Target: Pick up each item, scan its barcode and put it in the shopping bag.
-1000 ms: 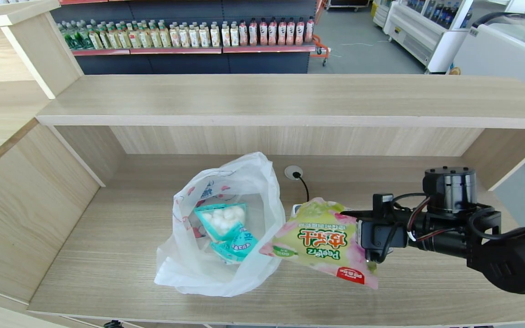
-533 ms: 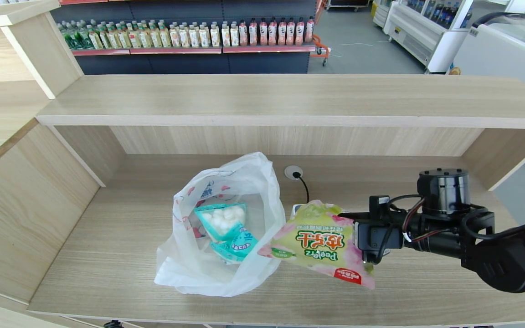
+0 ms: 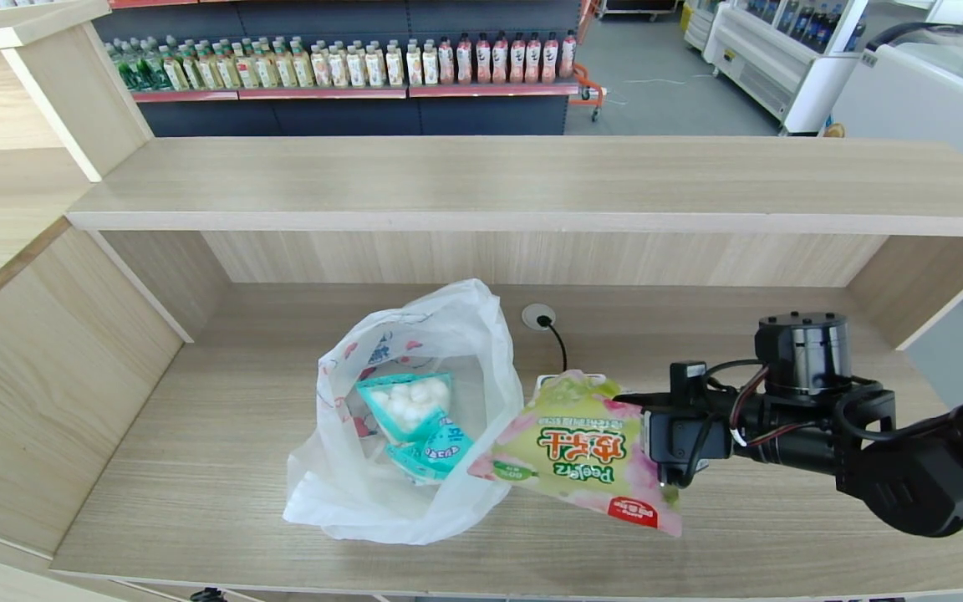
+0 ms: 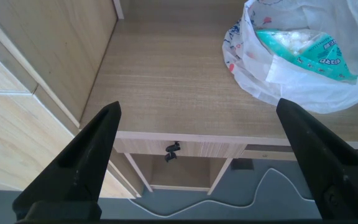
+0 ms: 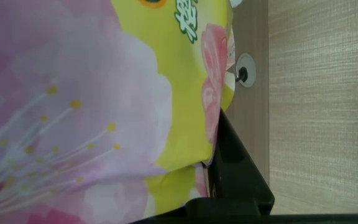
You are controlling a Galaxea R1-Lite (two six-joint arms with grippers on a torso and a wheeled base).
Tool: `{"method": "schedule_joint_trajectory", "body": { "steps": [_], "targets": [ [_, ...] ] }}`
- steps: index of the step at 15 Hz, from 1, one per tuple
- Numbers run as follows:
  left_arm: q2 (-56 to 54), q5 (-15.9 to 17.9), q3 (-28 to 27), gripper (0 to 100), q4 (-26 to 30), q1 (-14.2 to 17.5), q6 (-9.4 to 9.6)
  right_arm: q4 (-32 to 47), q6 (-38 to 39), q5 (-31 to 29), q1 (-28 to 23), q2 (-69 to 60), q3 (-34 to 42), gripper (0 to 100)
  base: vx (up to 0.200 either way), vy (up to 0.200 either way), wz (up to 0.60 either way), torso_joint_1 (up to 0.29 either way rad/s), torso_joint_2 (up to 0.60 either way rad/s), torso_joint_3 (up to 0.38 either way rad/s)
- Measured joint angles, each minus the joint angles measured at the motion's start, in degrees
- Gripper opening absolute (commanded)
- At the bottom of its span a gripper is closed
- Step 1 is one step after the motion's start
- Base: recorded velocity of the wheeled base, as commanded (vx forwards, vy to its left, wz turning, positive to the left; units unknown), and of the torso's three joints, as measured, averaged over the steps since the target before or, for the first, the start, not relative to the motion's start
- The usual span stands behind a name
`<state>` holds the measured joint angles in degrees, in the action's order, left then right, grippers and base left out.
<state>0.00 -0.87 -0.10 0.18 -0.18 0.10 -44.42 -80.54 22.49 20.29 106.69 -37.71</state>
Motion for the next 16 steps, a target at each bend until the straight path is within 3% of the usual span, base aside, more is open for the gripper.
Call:
{"method": "schedule_joint_trajectory", "body": {
  "steps": [9, 16],
  "targets": [
    [0.0, 0.0, 0.0, 100, 0.0, 0.0, 0.0, 0.4, -1.9, -0.1, -0.2, -0.2, -0.5, 0, 0.0, 0.0, 0.0, 0.0, 0.0, 0.0],
    [0.0, 0.0, 0.0, 100, 0.0, 0.0, -0.02, 2.9, -11.7, -0.3, 0.1, -1.1, -1.5, 0, 0.0, 0.0, 0.0, 0.0, 0.0, 0.0]
  ]
}}
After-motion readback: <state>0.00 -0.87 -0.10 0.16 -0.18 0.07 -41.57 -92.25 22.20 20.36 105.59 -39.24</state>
